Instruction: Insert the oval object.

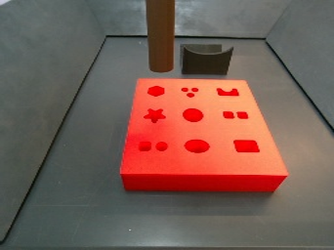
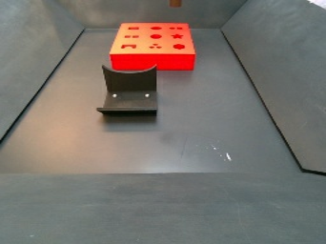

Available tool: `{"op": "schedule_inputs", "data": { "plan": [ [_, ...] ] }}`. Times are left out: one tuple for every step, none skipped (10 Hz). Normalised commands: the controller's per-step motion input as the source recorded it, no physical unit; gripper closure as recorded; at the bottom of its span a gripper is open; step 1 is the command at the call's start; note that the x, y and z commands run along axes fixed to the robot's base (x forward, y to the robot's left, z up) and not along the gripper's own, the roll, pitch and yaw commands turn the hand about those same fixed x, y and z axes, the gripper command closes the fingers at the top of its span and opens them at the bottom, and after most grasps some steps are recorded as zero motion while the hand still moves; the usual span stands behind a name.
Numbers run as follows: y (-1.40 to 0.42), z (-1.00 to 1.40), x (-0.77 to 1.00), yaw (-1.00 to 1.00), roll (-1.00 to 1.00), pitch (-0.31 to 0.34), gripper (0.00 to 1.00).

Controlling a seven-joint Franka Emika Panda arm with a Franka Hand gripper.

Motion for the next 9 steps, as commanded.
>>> {"op": "schedule_inputs", "data": {
  "plan": [
    [-0.05,-0.05,0.19,-0.02,0.05,0.0,1.0],
    [-0.01,-0.01,0.22,-0.04,0.03,0.004,1.0],
    [-0.07,0.0,0.18,0.0,0.01,0.019,1.0],
    [-0.29,-0.03,0.75,-0.19,0.01,0.084,1.0],
    [-0.33,-0.04,0.77,-0.15,0.03,0.083,1.0],
    [-0.33,-0.06,0.77,-0.16,0.06,0.079,1.0],
    [-0.31,-0.09,0.78,-0.14,0.09,0.093,1.0],
    [-0.3,-0.1,0.79,-0.12,0.1,0.099,1.0],
    [-0.3,-0.1,0.81,-0.1,0.11,0.106,1.0]
  ]
}}
